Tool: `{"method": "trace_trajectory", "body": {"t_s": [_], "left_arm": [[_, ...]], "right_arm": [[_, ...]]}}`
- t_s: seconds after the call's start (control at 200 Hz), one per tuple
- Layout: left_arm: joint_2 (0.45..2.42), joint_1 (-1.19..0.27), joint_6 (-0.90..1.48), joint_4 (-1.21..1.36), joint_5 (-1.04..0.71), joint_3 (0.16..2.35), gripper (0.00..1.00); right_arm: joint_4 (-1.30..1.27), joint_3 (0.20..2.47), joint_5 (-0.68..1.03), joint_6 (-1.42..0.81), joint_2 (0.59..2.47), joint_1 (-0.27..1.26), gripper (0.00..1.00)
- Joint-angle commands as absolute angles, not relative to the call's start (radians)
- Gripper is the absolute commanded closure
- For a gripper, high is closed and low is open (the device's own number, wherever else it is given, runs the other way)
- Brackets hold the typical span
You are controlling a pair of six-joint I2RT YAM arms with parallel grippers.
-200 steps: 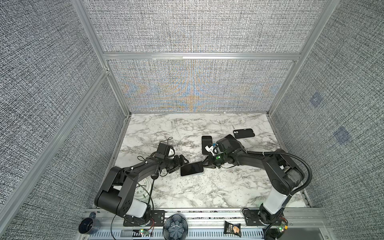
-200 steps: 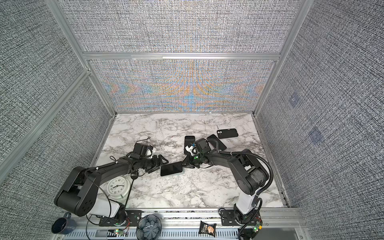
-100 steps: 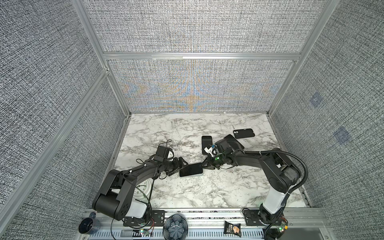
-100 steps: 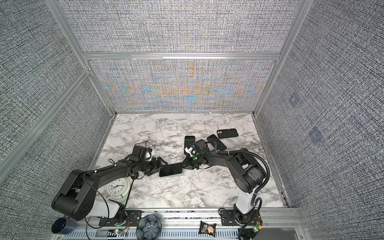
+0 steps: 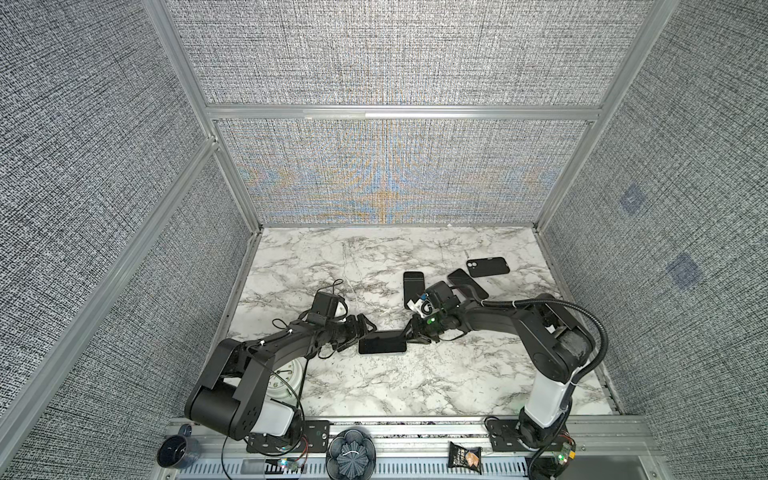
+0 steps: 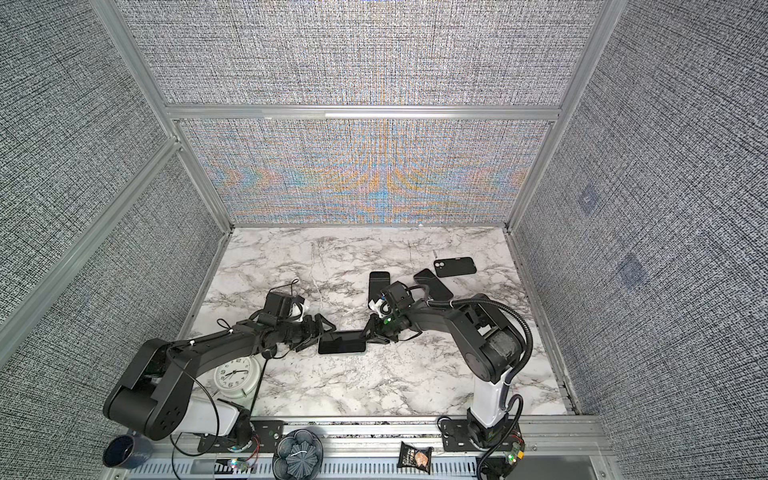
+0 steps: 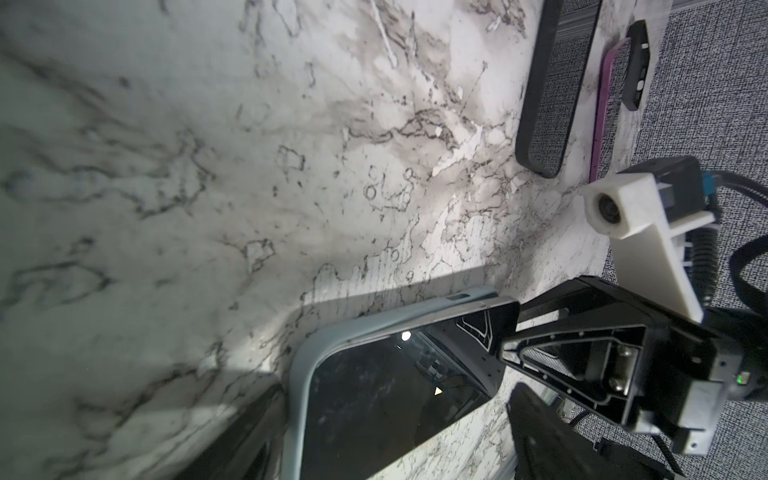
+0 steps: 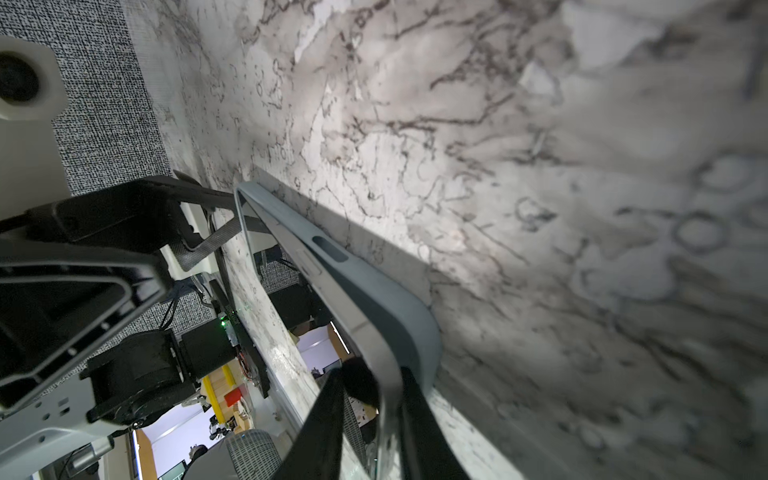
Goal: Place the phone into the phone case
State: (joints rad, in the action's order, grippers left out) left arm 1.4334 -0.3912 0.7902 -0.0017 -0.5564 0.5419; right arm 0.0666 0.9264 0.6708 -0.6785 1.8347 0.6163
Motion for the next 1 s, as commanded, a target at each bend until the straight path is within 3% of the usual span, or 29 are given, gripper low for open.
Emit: {"method": "trace_trajectory", "body": {"t_s": [0.0,0.385,0.995], "left_arm": [[1.418,-0.391,0.786,-0.035,-0.542,0.545,0.14],[1.327,-0.391,0.723,-0.177,-0.505,0.558,0.12],[1.319,-0.435,0.739,-0.172,-0.551,0.54,0.12]], "right_arm": [[0.143,0.933,0.607,-0.65,1.836,0.619,0.66],[0.333,0.987,0.429,-0.54,1.753,0.658,0.41],[0.521,1.115,0.157,-0.462,1.718,0.764,0.31]]}}
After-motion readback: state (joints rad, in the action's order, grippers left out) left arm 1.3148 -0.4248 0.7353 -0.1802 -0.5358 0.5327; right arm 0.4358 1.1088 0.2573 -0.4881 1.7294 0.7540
